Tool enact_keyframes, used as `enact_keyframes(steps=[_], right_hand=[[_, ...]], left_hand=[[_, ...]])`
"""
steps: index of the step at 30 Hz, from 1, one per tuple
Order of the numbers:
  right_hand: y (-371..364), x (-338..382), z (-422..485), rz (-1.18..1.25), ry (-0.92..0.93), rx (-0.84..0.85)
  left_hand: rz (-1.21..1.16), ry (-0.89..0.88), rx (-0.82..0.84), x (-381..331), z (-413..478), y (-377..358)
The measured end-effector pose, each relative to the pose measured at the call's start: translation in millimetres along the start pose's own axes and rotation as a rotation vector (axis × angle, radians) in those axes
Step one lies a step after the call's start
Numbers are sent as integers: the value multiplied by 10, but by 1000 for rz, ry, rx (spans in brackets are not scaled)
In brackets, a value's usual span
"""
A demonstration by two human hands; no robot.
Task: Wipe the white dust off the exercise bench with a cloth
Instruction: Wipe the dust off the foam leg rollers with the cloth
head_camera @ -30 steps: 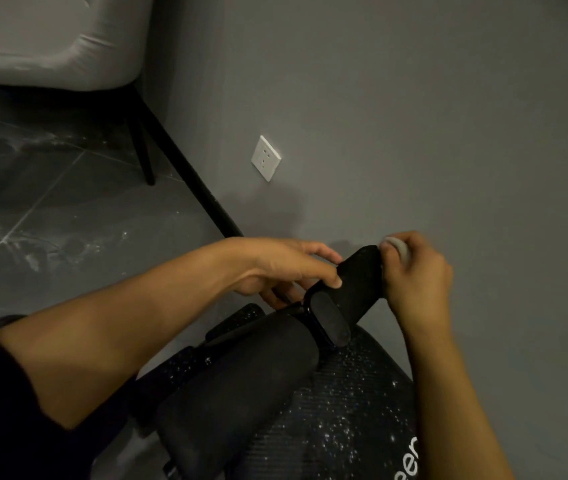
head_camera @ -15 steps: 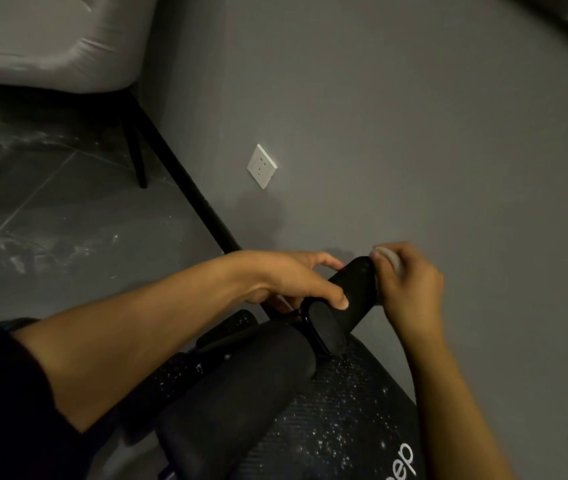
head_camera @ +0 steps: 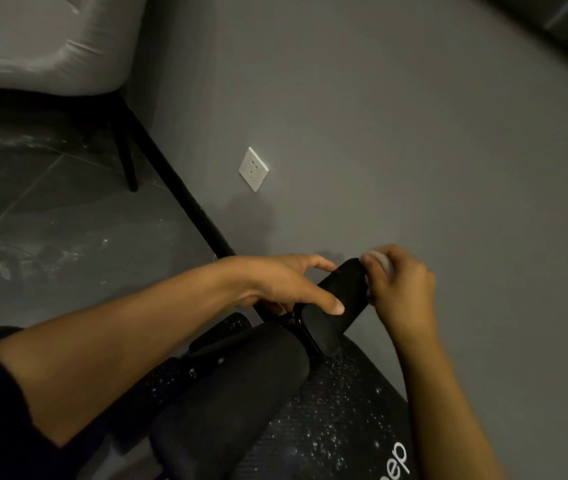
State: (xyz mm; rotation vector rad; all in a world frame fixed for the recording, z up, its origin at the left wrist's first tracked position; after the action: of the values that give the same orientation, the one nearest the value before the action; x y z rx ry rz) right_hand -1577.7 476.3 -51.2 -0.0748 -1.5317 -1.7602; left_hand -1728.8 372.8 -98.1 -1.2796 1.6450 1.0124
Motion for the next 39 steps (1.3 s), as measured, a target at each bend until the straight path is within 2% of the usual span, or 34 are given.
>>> enact_keyframes(steps=[4, 9, 12, 14, 18, 21, 23, 25, 28, 33, 39], right_hand=[[-54, 23, 8, -63, 21, 21], [6, 176, -600, 103, 62, 114], [59, 210, -620, 121, 90, 201], [63, 209, -384, 36, 89, 272], [-86, 244, 163, -257, 69, 250], [-174, 347, 130, -381, 55, 257], [-105, 399, -101, -303, 84, 294], [1, 426, -401, -117, 77, 356], [43, 365, -488, 21, 32, 269], [-88, 208, -141, -98, 37, 17], [-26, 370, -746, 19, 151, 96]], left_hand=[[-2, -4, -25, 15, -11, -15], [-73, -9, -60, 38, -12, -39], [-82, 15, -73, 26, 19, -62], [-94, 43, -66, 23, 36, -71], [-87, 54, -67, -6, 43, -73], [-75, 20, -85, -35, -1, -54], [-58, 2, -75, -39, -20, -28], [-49, 0, 8, -53, -59, 8], [-75, -16, 87, -55, -140, 93], [-165, -35, 63, -1, -157, 96], [-200, -62, 44, 64, -141, 93]])
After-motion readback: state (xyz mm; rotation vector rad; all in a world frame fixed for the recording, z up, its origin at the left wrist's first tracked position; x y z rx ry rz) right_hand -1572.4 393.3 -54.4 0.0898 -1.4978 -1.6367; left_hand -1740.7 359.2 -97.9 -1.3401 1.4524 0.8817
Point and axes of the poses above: each hand's wrist, its own z-axis towards the middle knuckle, its own y-axis out of the back of the hand, x = y × z, the point moved 3 cm from there along z, towards the middle knuckle, and after that the axes turned 3 degrees about -y, right-handed, at the moved point
